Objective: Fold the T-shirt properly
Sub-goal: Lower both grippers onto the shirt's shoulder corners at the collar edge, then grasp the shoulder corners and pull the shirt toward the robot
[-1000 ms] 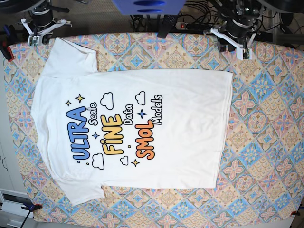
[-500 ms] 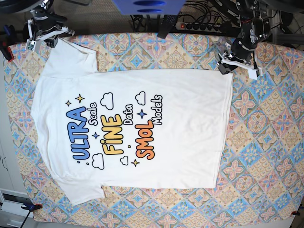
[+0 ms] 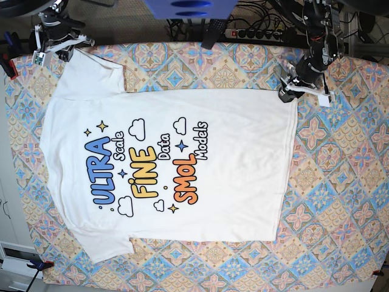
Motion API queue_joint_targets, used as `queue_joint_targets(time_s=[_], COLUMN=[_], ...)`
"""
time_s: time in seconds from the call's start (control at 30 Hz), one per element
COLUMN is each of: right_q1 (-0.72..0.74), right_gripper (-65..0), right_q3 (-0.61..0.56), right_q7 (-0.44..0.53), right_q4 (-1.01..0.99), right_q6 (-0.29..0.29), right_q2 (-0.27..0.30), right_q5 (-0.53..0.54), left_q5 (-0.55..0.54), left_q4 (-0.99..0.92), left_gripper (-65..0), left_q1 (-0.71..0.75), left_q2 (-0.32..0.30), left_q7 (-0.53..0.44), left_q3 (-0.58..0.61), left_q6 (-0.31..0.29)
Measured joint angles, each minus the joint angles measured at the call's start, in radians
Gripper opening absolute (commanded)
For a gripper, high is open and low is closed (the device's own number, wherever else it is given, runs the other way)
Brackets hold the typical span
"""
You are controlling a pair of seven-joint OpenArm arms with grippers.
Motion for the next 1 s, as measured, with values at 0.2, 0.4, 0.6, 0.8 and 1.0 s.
queue_joint_targets(time_s=[0.2, 0.4, 0.6, 0.8, 1.0], right_q1=[0.002, 0.002, 0.003, 0.005, 0.144], right_gripper=[-65.0, -60.5, -49.4, -43.3, -42.2], right_q3=[0.000, 0.000, 0.043, 0.079, 0.083], right_q7=[0.001, 0.000, 0.000, -0.002, -0.137], right_q4=[0.000, -0.002, -0.002, -0.002, -0.009], right_q6=[0.002, 0.001, 0.003, 0.003, 0.003], right_q2=[0.000, 0.000, -0.003, -0.003, -0.006], right_q5=[0.000, 0.000, 0.000, 0.000, 0.004], left_q5=[0.008, 0.022, 0.008, 0.030, 0.031], left_q4=[-0.019, -0.020, -0.007, 0.112, 0.185], left_gripper=[-42.8, -59.5, -65.0, -65.0, -65.0], left_q1=[-0.043, -0.055, 0.000, 0.095, 0.133], left_q2=[0.040, 0.042, 0.043, 0.048, 0.040], left_q7=[-0.011, 0.019, 0.037, 0.071, 0.070], left_q3=[0.004, 0.034, 0.033, 0.035, -0.024], left_q6=[0.005, 0.000, -0.101, -0.086, -0.086])
